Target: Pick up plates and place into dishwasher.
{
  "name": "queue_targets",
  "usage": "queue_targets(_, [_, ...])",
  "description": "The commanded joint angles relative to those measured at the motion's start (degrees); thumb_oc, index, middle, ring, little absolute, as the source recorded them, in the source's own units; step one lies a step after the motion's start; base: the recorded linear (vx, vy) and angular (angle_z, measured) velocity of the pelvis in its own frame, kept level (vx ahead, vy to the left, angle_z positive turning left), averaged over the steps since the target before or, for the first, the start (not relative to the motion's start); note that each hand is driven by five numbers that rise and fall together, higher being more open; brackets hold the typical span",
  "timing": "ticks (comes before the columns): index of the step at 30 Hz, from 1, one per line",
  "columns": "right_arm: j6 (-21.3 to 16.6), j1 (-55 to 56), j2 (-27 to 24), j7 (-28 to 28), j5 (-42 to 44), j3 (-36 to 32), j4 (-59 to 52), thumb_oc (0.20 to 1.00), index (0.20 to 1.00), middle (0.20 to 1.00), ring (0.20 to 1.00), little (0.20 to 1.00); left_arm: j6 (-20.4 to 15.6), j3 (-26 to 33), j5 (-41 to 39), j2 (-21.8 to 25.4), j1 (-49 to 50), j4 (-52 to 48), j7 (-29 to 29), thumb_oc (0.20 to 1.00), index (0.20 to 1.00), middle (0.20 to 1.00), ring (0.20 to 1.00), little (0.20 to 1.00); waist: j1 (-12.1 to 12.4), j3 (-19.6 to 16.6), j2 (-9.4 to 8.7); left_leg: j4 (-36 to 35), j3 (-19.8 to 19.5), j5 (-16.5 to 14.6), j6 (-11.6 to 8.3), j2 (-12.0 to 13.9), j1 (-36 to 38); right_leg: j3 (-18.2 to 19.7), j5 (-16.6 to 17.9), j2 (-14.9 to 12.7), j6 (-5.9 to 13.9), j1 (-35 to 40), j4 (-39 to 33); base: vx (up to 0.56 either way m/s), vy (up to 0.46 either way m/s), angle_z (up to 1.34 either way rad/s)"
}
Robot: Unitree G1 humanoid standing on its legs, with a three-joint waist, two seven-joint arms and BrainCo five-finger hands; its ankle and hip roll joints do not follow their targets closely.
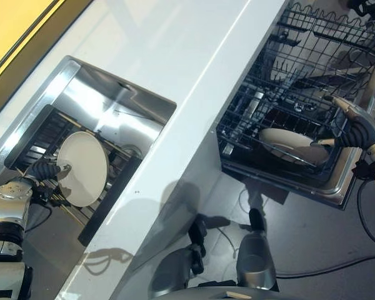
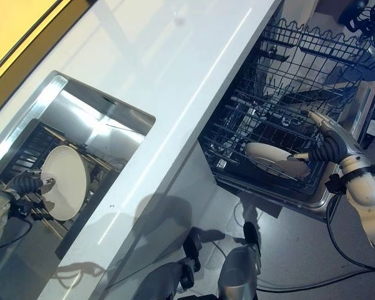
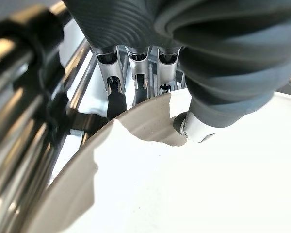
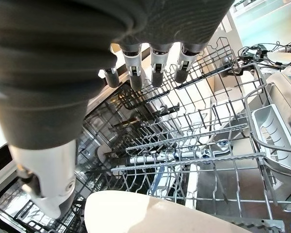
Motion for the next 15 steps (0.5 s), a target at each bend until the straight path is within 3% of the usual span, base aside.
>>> queue_targets(1, [-2.6,0.7,-1.7,-1.1,0.7,-3.9,-3.5,1.0,1.0,1.0,1.0,1.0,-3.8,1.3,-8.1,-1.6,2.8,-2.9,-1.7,0.2,0.2,0.2,0.2,0.2,1.3,-6.1,-2.44,3.3,-1.7,-2.6,-2.47,0.8,-2.4,0.5,-3.1,-2.7,-0.08,-4.9,8.7,0.0,-0.037,0.0])
queue_targets(15, [-4.1,3.5,3.9,-2.4,-1.3,-5.0,-2.9,1.0,1.0,1.0,1.0,1.0,-12.8,8.0,-15.9,-4.5,6.8,-17.8,4.7,0.2,0.2,0.2,0.2,0.2,4.6,-7.8,-4.26,3.6,-2.6,-3.0,-2.32,1.3,-2.0,-2.6,-3.3,-3.1,0.21,-2.9,8.3,0.0,-0.067,0.04])
